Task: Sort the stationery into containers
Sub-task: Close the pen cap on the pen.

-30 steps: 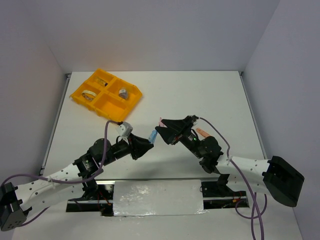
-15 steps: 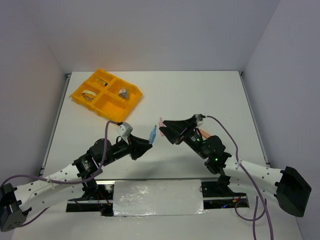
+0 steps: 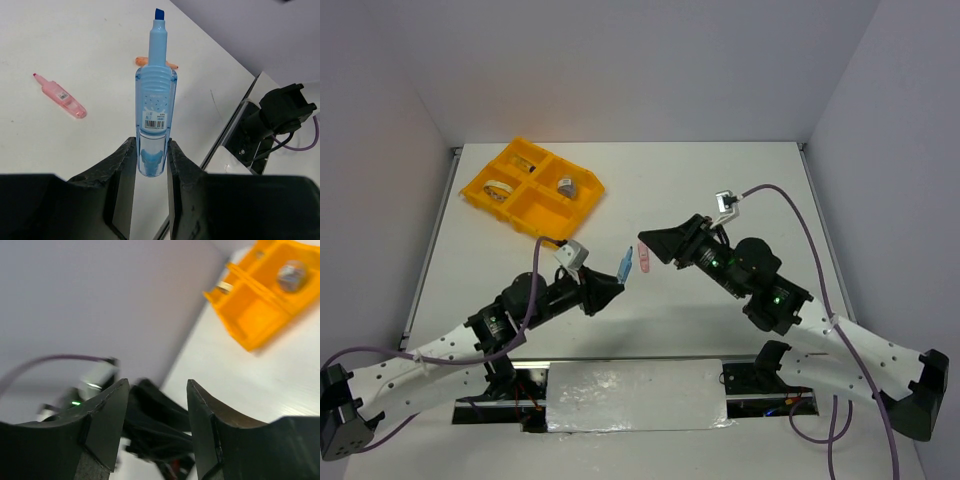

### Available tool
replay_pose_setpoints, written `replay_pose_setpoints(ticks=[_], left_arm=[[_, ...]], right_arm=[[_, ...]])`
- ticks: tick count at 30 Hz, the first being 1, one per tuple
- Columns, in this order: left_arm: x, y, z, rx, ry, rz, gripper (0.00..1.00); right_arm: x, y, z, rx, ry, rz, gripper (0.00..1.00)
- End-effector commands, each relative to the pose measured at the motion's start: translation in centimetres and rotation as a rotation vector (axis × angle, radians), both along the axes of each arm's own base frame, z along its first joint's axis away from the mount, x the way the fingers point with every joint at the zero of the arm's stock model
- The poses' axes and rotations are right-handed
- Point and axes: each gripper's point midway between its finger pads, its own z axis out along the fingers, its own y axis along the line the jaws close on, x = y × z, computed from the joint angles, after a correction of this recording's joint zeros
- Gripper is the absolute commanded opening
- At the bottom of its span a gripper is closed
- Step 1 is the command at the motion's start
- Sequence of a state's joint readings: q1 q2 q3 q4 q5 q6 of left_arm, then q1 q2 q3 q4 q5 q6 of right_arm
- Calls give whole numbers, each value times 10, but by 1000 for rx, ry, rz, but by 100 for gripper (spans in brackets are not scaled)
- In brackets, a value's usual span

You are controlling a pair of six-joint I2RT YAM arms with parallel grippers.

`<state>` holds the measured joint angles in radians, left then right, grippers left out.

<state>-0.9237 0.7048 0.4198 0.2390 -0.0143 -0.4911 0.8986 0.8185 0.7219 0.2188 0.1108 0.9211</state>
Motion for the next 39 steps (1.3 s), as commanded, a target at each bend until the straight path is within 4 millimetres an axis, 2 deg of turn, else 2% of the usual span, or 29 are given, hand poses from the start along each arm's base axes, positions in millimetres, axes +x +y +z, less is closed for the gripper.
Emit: replay_pose_setpoints(ticks=[1,5,11,15,20,24,27,29,32,33,35,36,37,38,39], left_arm=[[4,-4,35,-43,-79,-3,0],[6,-5,38,-34,-78,-2,0],[8,-4,37,-16,-73,10,0],[9,-4,34,-2,-67,15,0],[9,-4,34,0,-71,10,0],[7,-4,35,-1,-71,2,0],[7,-5,36,-4,-73,-2,0],[6,-5,35,-2,-73,-4,0],[7,-6,32,12,-66,-8,0],[7,-6,31,18,-63,-6,0],[8,-7,29,35,-56,-6,0],[9,-7,29,41,-54,-3,0],[10,-7,32,43,-55,0,3],[11,-7,34,44,-57,2,8],[11,-6,35,50,-51,7,23]], right_arm=[[6,2,-55,-313,-22,1,57],[11,4,-71,-452,-47,-28,58],[-2,19,-56,-378,-144,60,58],[-8,23,-54,-351,-167,93,58],[-5,30,-56,-356,-166,104,57],[3,38,-66,-387,-145,94,54],[8,38,-63,-389,-143,68,53],[11,41,-61,-396,-143,59,44],[11,47,-57,-398,-162,67,37],[11,48,-57,-400,-167,70,25],[9,52,-55,-406,-180,81,15],[9,53,-57,-415,-185,80,6],[9,54,-58,-421,-185,80,0],[9,54,-61,-427,-185,80,0],[10,53,-63,-439,-188,76,0]])
